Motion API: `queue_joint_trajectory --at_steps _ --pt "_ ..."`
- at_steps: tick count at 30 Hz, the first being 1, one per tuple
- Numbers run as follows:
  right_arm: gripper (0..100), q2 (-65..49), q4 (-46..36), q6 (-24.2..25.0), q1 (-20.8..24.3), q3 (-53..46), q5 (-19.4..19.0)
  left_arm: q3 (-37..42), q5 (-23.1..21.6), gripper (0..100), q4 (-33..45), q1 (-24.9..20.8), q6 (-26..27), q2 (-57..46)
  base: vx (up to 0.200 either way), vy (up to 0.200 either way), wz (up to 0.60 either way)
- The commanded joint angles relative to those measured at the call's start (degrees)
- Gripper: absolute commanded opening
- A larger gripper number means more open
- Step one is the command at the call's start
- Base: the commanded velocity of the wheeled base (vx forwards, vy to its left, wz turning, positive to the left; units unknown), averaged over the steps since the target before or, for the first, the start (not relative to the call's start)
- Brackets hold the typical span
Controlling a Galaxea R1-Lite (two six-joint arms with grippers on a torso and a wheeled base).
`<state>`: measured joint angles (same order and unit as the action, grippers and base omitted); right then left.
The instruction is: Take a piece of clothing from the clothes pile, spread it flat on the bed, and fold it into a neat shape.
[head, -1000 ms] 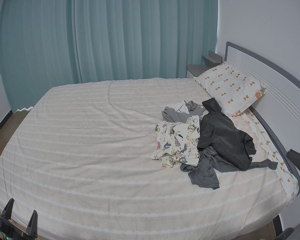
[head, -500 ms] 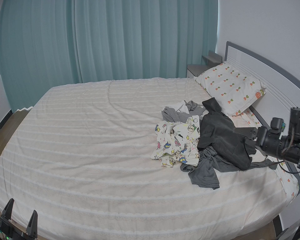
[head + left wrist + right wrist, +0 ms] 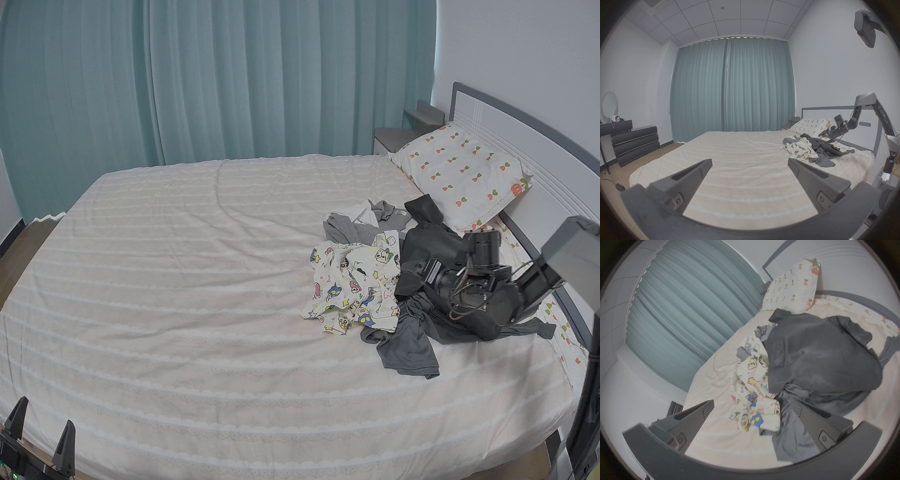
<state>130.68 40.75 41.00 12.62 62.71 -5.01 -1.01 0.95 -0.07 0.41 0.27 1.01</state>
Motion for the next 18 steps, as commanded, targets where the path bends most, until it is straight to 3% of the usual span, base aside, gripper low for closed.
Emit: queue_joint_trajectory --at_steps 1,18 --pt "100 14.0 1.7 1.6 0.6 9.4 2.2 1.0 0.0 100 0.0 0.0 0.0 -1.0 0.0 0.0 0.0" --pt "100 16.9 1.7 1.6 3.7 11.0 2.7 1.0 0.0 100 0.0 0.0 0.0 -1.0 0.0 0.0 0.0"
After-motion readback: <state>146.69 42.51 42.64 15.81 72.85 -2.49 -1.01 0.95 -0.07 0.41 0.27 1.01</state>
